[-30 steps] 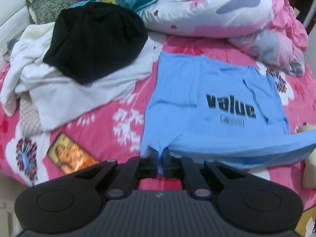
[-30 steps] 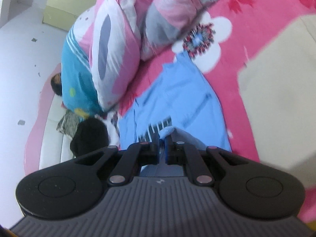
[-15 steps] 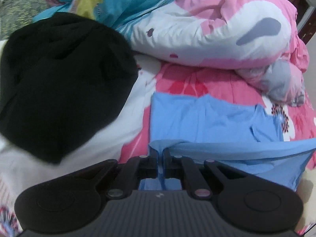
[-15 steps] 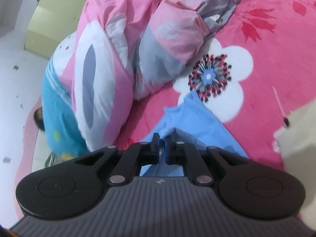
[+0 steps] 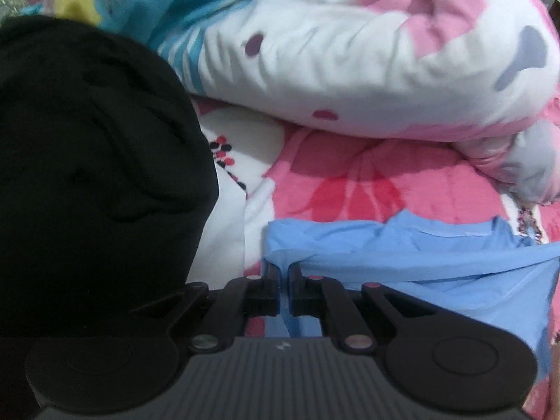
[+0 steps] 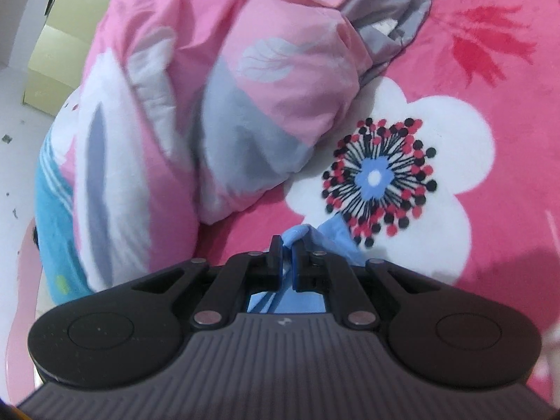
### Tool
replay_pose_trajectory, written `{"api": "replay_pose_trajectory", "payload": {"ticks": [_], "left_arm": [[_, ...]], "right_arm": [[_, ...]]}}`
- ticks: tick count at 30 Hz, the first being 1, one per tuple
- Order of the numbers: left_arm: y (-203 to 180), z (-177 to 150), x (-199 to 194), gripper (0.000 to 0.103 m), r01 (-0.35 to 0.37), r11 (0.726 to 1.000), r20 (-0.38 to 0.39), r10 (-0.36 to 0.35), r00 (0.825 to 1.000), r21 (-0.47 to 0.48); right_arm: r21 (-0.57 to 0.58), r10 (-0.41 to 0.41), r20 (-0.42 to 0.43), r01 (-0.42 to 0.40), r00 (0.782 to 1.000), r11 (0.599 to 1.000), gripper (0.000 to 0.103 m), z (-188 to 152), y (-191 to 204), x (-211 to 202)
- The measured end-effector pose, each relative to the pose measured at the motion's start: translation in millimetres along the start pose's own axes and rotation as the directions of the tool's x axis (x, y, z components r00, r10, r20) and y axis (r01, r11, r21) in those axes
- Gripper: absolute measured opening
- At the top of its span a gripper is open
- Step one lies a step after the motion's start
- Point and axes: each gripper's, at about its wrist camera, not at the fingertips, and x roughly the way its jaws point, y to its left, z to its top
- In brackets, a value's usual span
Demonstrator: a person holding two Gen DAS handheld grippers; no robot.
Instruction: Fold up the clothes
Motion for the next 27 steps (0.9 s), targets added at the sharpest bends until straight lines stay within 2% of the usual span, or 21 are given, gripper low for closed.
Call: {"api": "replay_pose_trajectory", "payload": {"ticks": [3, 4, 6, 8, 10, 11, 12, 14, 16, 18, 20, 23, 25, 26, 27], "left_arm": [[15, -1, 21, 0.024, -0.001, 0.996, 0.017, 0.002, 1.0, -0.089], [21, -1, 23, 0.034, 0.008, 0.991, 0.042, -0.003, 0.999, -0.131], [31, -1, 22, 0.038, 0.029, 0.981, 0.082, -0.013, 0.997, -0.193], [36, -1, 15, 0.041, 0.045, 0.97, 0.118, -0.017, 0.993, -0.239], [32, -6, 1, 0.048, 0.048, 0.969, 0.146, -0.012, 0.989, -0.243], [29, -10, -7, 0.053, 0.046, 0.971, 0.158, -0.009, 0.987, -0.235], [26, -13, -14, 0.054, 0.045, 0.973, 0.17, -0.006, 0.985, -0.228], [16, -22, -29, 0.057, 0.029, 0.982, 0.173, 0.004, 0.985, -0.187], [3, -34, -40, 0.057, 0.014, 0.991, 0.164, 0.008, 0.986, -0.133], [-8, -48, -43, 0.057, 0.006, 0.996, 0.135, 0.005, 0.991, -0.087], [-21, -61, -39, 0.057, -0.015, 1.0, 0.088, 0.017, 0.996, -0.026], [-35, -85, -24, 0.057, -0.076, 0.995, 0.022, 0.074, 0.997, 0.066], [-39, -99, -15, 0.057, -0.106, 0.989, -0.005, 0.107, 0.994, 0.101], [-39, -103, -12, 0.057, -0.114, 0.988, -0.016, 0.116, 0.993, 0.104], [-37, -107, -10, 0.057, -0.12, 0.987, -0.026, 0.123, 0.992, 0.105]], "right_arm": [[0.047, 0.038, 0.003, -0.038, 0.999, 0.998, 0.006, 5, -24, 27], [0.08, 0.037, 0.012, -0.038, 0.999, 0.996, 0.008, 6, -32, 34], [0.169, 0.083, 0.06, -0.092, 0.995, 0.981, 0.01, 8, -50, 42], [0.234, 0.127, 0.141, -0.158, 0.982, 0.959, 0.02, 9, -60, 37], [0.245, 0.155, 0.197, -0.202, 0.968, 0.948, 0.028, 9, -61, 27], [0.229, 0.163, 0.201, -0.208, 0.966, 0.951, 0.028, 8, -56, 20], [0.195, 0.17, 0.178, -0.204, 0.969, 0.959, 0.028, 6, -48, 16], [0.053, 0.159, 0.056, -0.162, 0.986, 0.985, 0.028, -4, -18, 11], [-0.161, 0.104, -0.106, -0.121, 0.989, 0.98, 0.028, -29, 22, 16], [-0.393, 0.008, -0.236, -0.103, 0.972, 0.914, 0.028, -65, 61, 29], [-0.557, -0.052, -0.331, -0.151, 0.942, 0.817, 0.024, -107, 92, 49], [-0.65, -0.102, -0.445, -0.243, 0.89, 0.72, 0.019, -156, 118, 92], [-0.707, -0.171, -0.478, -0.262, 0.862, 0.656, 0.015, -177, 126, 126], [-0.744, -0.213, -0.469, -0.253, 0.857, 0.618, 0.01, -184, 130, 145], [-0.758, -0.207, -0.445, -0.243, 0.871, 0.606, 0.007, -184, 134, 154]]}}
